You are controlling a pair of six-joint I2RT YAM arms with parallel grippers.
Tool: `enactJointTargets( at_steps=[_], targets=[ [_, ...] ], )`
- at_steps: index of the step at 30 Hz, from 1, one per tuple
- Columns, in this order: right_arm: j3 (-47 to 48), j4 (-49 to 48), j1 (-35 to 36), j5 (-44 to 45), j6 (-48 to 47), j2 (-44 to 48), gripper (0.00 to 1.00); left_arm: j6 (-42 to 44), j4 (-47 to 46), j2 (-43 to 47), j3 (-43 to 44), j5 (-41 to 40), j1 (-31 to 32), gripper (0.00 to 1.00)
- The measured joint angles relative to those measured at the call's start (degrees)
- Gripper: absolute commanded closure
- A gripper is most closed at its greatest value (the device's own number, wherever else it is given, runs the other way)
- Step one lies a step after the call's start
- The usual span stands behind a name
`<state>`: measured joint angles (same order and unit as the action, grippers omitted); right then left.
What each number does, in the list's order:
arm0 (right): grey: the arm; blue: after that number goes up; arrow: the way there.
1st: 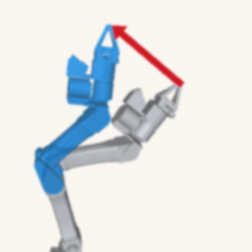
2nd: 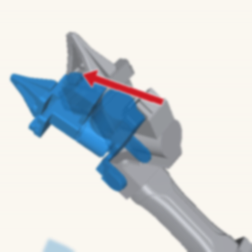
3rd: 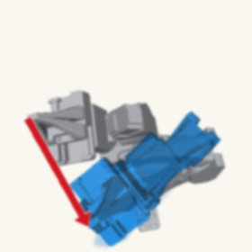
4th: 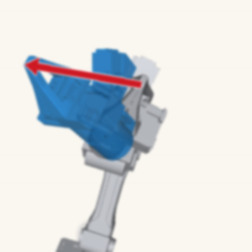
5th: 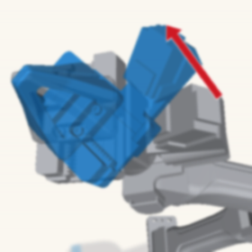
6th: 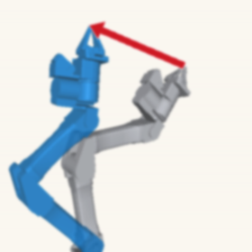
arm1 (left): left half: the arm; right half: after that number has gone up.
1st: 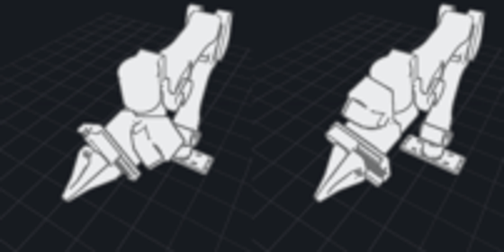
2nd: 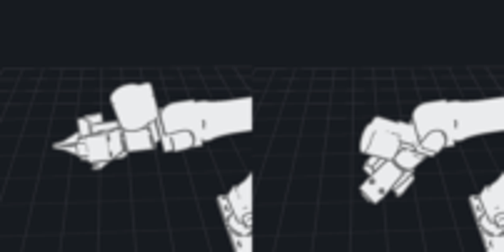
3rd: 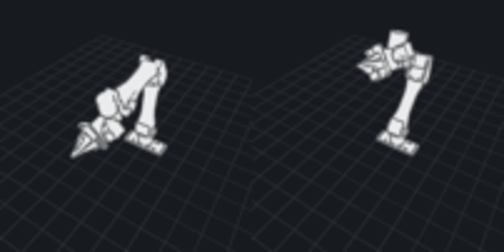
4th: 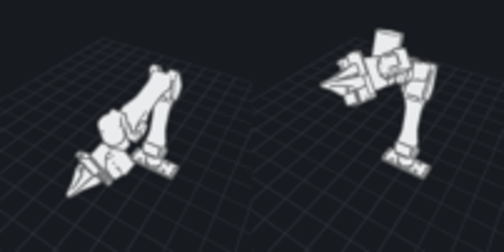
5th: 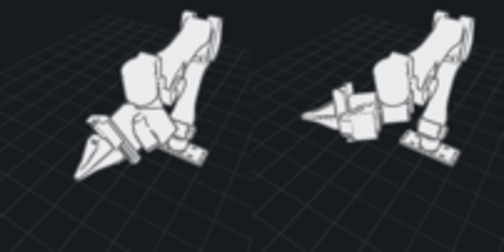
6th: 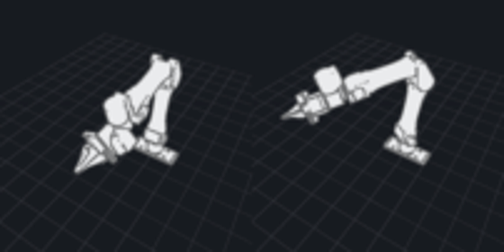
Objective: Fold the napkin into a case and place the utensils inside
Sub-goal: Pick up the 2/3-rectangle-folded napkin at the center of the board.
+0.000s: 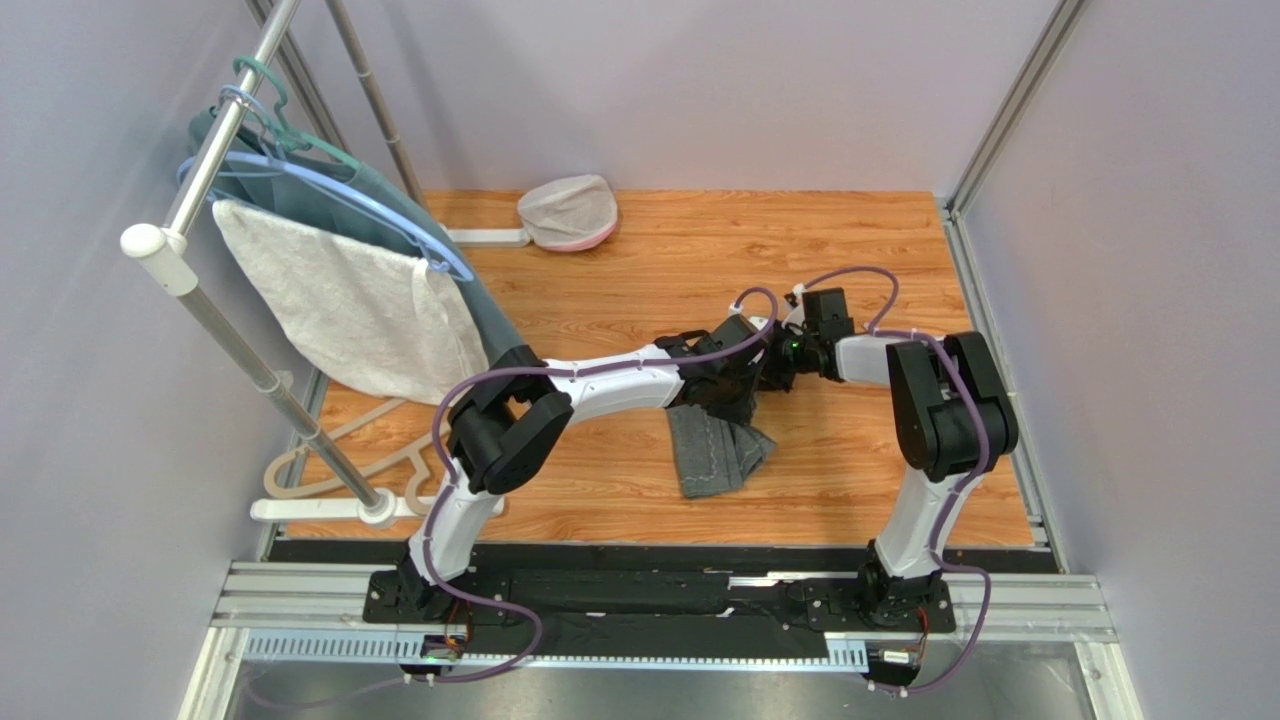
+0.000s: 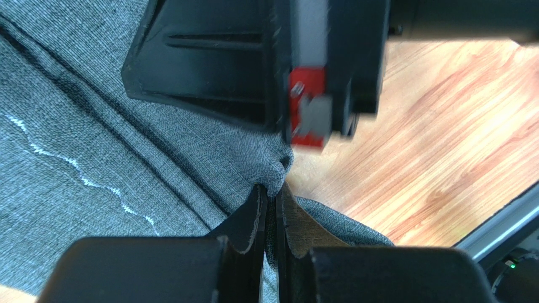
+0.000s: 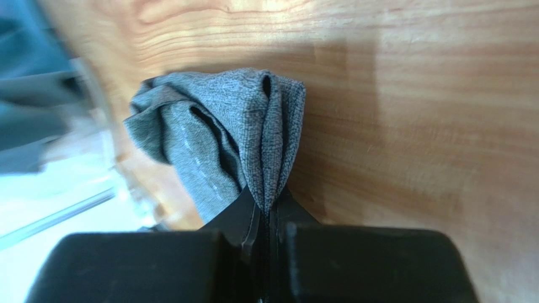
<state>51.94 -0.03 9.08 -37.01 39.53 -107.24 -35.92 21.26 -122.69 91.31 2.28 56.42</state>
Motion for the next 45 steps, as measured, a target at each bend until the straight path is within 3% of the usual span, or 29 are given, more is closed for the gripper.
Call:
enactJointTargets(
  at_steps=[3, 6, 11, 25, 34, 45],
  targets=[
    [3.1, 8.2, 2.6, 8.1, -2.9, 2.1, 1.00, -1.1, -4.2, 1.2, -3.5, 0.7, -0.3, 0.98],
    [6.1, 15.3, 5.4, 16.3, -5.3, 3.3, 1.00, -2.6, -9.6, 2.8, -7.6, 1.9, -0.6, 0.80],
    [9.1, 21.8, 7.2, 23.8, -7.4, 3.6, 1.00, -4.7, -15.4, 5.9, -13.7, 4.1, -1.2, 0.66],
    [14.0, 31.6, 9.2, 37.0, -11.0, 3.7, 1.00, -5.1, -16.6, 24.4, -26.3, 10.6, -5.1, 0.68],
    [22.2, 40.9, 14.2, 47.2, -10.9, 1.4, 1.00, -5.2, -16.1, 19.1, -26.0, 7.4, -11.2, 0.72],
    [32.8, 52.7, 19.2, 59.1, -7.7, -7.8, 1.00, -11.1, -23.7, 11.5, -26.7, 7.3, -11.0, 0.73]
  ],
)
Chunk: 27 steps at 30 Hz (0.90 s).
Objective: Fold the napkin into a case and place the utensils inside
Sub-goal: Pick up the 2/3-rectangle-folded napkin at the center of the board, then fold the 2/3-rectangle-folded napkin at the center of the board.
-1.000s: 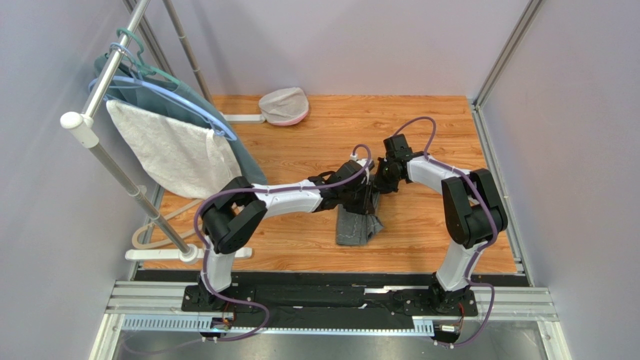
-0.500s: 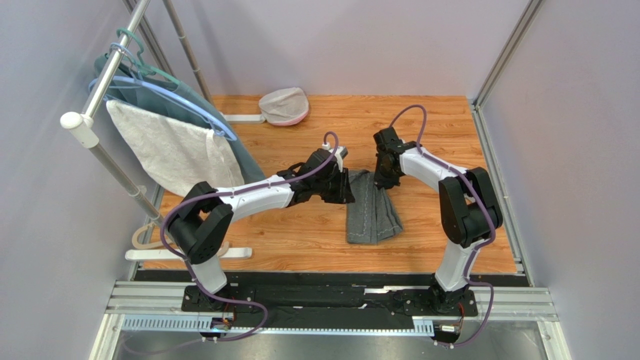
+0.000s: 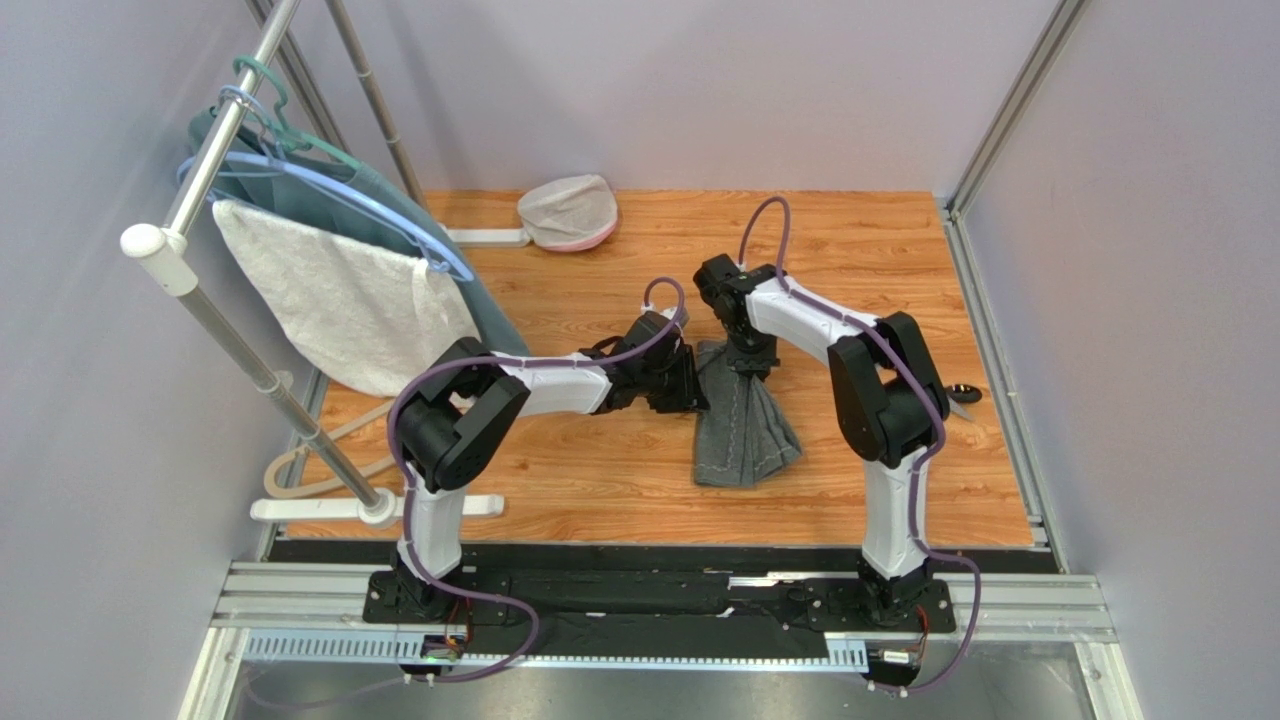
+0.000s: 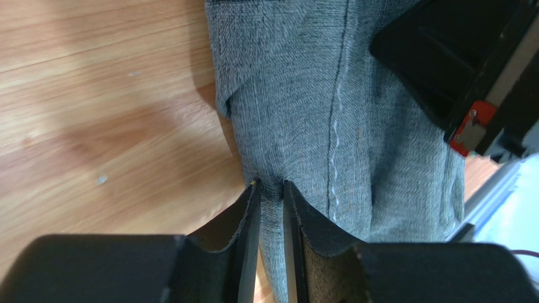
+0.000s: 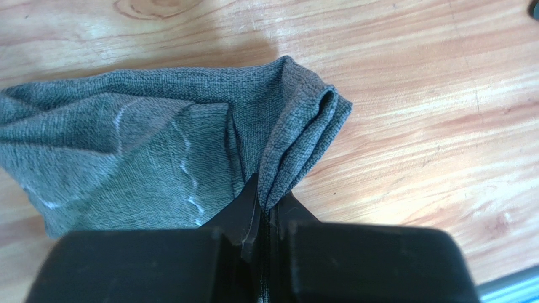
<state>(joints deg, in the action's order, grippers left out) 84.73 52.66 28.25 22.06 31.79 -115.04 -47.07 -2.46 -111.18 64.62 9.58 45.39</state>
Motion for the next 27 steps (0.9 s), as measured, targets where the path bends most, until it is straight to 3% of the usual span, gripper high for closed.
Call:
enactJointTargets(
  at_steps=[12, 14, 15, 17, 19, 22, 27],
  targets=[
    [4.3, 6.1, 2.8, 4.3, 7.0, -3.4, 1.00, -5.6, -11.7, -4.2, -1.4, 5.0, 0.0, 0.75],
    [4.4, 6.7, 2.9, 4.9, 7.5, -3.4, 0.94, -6.1, -13.0, -4.2, -2.0, 5.3, 0.0, 0.75],
    [4.4, 6.9, 2.9, 5.0, 7.5, -3.4, 0.84, -6.2, -13.6, -4.2, -2.3, 5.4, 0.0, 0.75],
    [4.5, 7.1, 2.9, 4.9, 7.7, -3.4, 0.78, -6.3, -14.3, -4.2, -2.7, 5.6, 0.0, 0.76],
    [4.5, 7.1, 2.9, 3.8, 7.3, -3.4, 0.83, -6.2, -14.6, -4.2, -2.9, 5.8, 0.0, 0.76],
    [4.7, 7.1, 3.2, 1.3, 7.0, -3.3, 1.00, -6.0, -14.6, -4.1, -3.1, 5.9, 0.0, 0.77],
    [10.0, 10.8, 3.7, -0.6, 7.4, -3.8, 1.00, -5.5, -14.8, -4.1, -3.2, 6.4, 0.0, 0.76]
  ],
)
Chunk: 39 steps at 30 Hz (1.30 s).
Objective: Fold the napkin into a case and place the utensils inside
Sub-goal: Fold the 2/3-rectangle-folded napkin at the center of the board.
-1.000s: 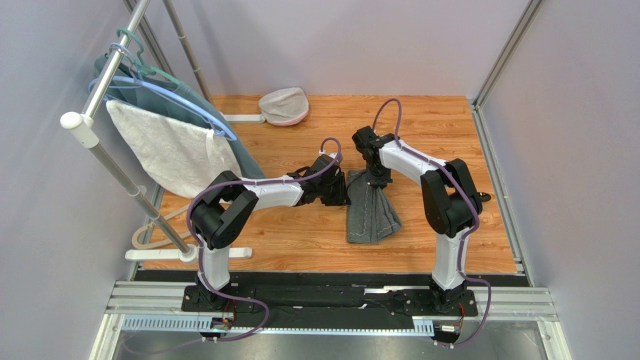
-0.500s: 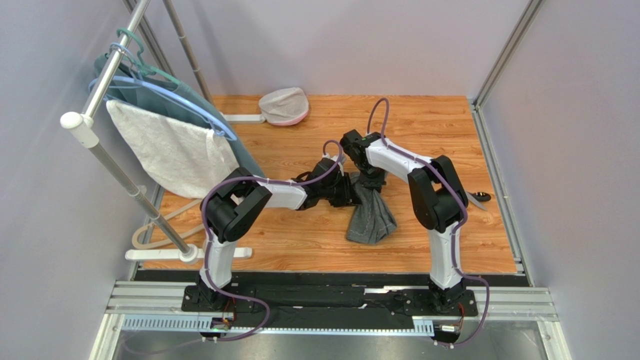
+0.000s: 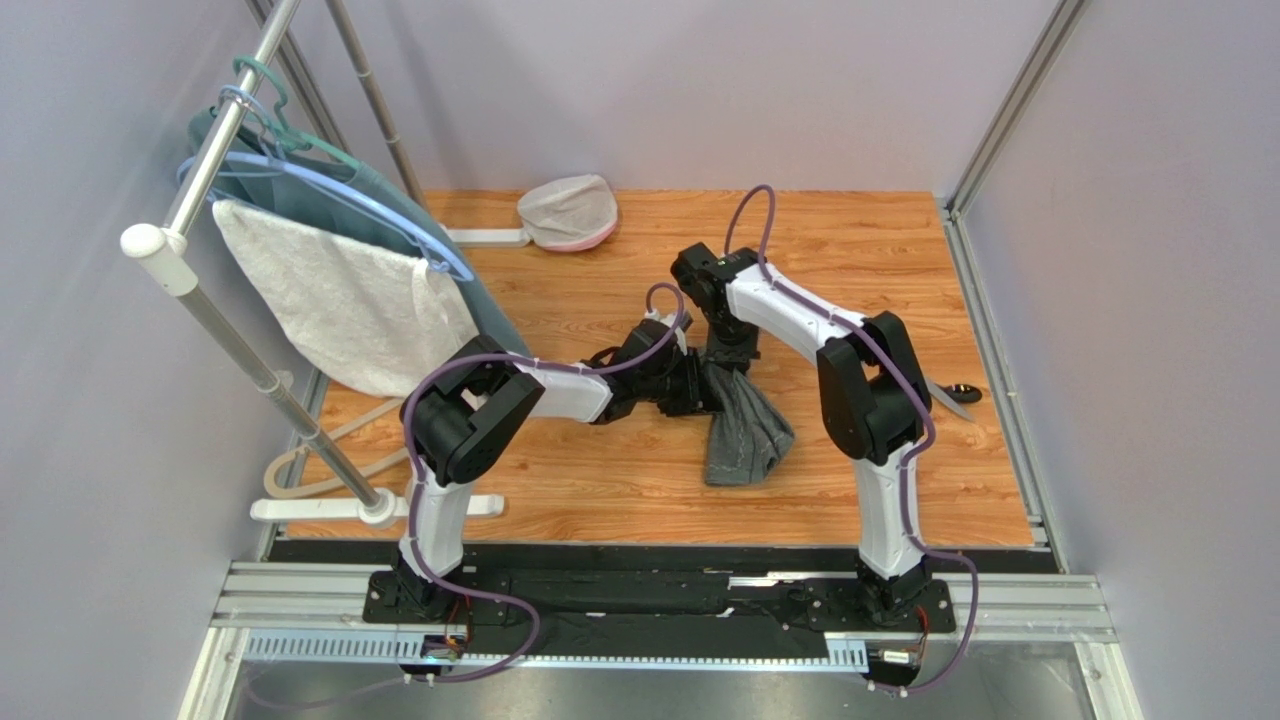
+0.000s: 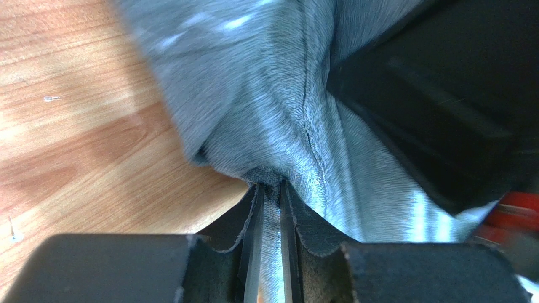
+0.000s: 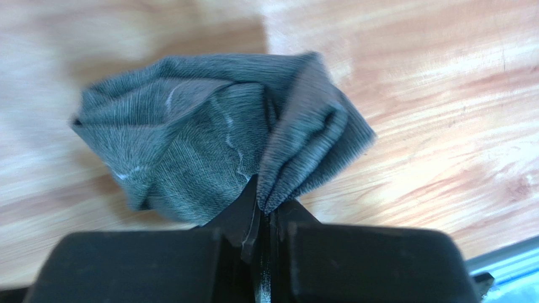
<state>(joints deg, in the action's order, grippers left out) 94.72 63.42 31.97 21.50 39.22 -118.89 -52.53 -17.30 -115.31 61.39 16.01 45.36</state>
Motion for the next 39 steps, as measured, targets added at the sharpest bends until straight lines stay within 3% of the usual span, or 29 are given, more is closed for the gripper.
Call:
enactJointTargets(
  at_steps=[8, 18, 26, 32, 35, 36, 39],
  targets=[
    [6.7, 5.3, 1.5, 4.7, 4.7, -5.4, 1.00, 1.1, -2.0, 3.1, -4.5, -0.7, 0.0, 0.70],
    [6.7, 10.1, 4.0, 13.7, 9.5, -8.4, 1.00, 3.1, 2.7, 16.5, -12.5, -3.7, -0.8, 0.72],
    [13.0, 13.1, 7.7, 19.3, 13.6, -15.4, 1.00, 2.4, 2.6, 19.6, -18.2, -2.9, -4.6, 0.74],
    [14.8, 14.2, 9.6, 22.0, 16.3, -17.1, 1.00, 4.1, 10.3, 28.7, -21.2, -7.7, -4.6, 0.71],
    [14.7, 14.3, 9.6, 21.8, 16.7, -17.1, 0.85, 5.2, 11.5, 34.3, -22.4, -9.7, -4.8, 0.70],
    [14.4, 14.2, 9.6, 21.6, 16.2, -17.0, 0.74, 5.5, 11.1, 35.9, -23.3, -10.1, -4.8, 0.70],
    [11.1, 12.9, 9.6, 20.4, 14.4, -14.5, 0.70, 5.6, 11.0, 38.2, -25.4, -10.7, -4.6, 0.71]
  ],
)
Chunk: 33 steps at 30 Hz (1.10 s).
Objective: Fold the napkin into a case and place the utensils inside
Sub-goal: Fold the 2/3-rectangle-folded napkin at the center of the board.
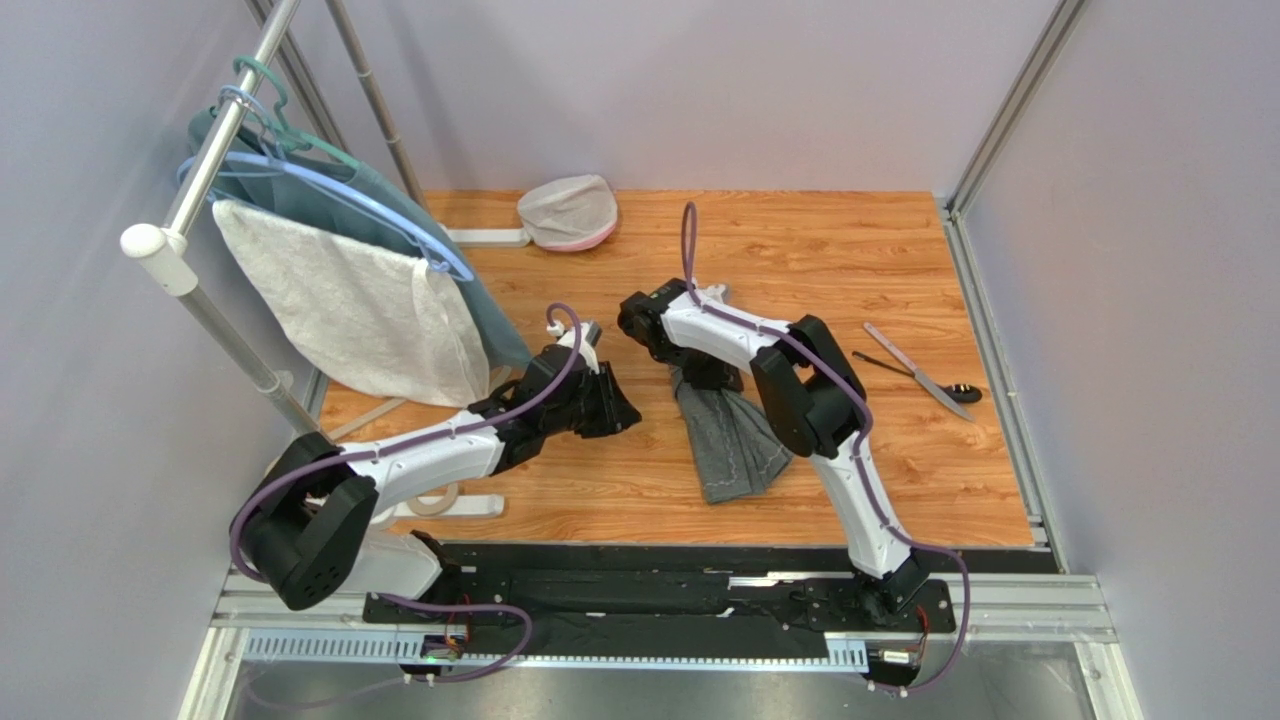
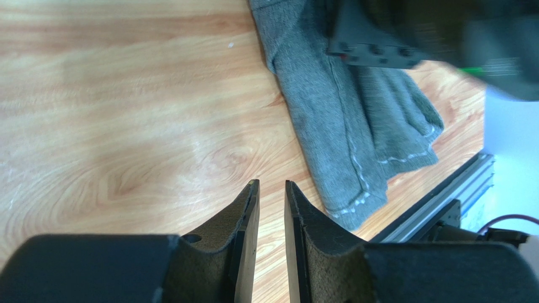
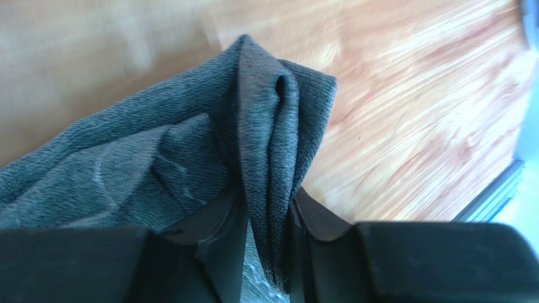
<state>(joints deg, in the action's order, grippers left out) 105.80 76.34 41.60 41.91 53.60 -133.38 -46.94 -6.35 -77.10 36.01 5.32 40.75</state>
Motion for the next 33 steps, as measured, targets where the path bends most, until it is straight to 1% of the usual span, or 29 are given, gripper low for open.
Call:
enactJointTargets(
  at_steps=[4, 5, 8, 10, 14, 19, 22, 23, 26, 29, 33],
  targets=[
    [-4.7, -3.1, 0.0, -6.1, -2.4, 5.0, 0.68, 0.0, 0.6, -0.6, -0.7, -0.3, 0.0, 0.72],
    [-5.4, -3.9, 0.0, -7.5, -2.8, 5.9, 0.61, 0.0, 0.4, -1.0, -0.7, -0.3, 0.0, 0.72],
    [-7.0, -6.4, 0.1, -10.7, -4.3, 8.8, 0.56, 0.0, 0.1, -2.9, -0.5, -0.2, 0.0, 0.72],
    [-7.9, -7.3, 0.1, -12.2, -4.9, 10.4, 0.56, 0.0, 0.2, -5.0, 0.1, 0.2, 0.0, 0.72],
    [-9.2, -9.5, 0.1, -14.1, -6.3, 12.3, 0.58, -0.1, 0.2, -10.7, 3.3, 1.7, -0.4, 0.72],
    [-13.7, -12.8, 0.1, -16.4, -7.9, 14.3, 0.61, -0.1, 0.2, -16.1, 7.0, 4.5, -1.7, 0.74],
    [-16.1, -14.8, 0.1, -17.5, -9.1, 15.5, 0.66, -0.1, 0.2, -19.5, 9.8, 6.1, -2.5, 0.74],
    [-16.5, -15.3, 0.1, -17.9, -9.4, 15.6, 0.69, -0.2, 0.2, -20.2, 10.3, 6.4, -2.7, 0.74],
    [-17.4, -17.4, 0.1, -19.1, -10.5, 15.6, 0.76, -0.3, 0.2, -22.3, 11.7, 7.8, -3.3, 0.74],
    [-17.5, -18.5, 0.1, -20.2, -11.1, 15.6, 0.77, -0.3, 0.9, -23.6, 12.9, 8.7, -3.7, 0.74],
    [-17.5, -19.7, 0.1, -21.6, -11.5, 15.7, 0.78, -0.2, 1.9, -26.7, 16.9, 10.1, -4.2, 0.74]
  ],
)
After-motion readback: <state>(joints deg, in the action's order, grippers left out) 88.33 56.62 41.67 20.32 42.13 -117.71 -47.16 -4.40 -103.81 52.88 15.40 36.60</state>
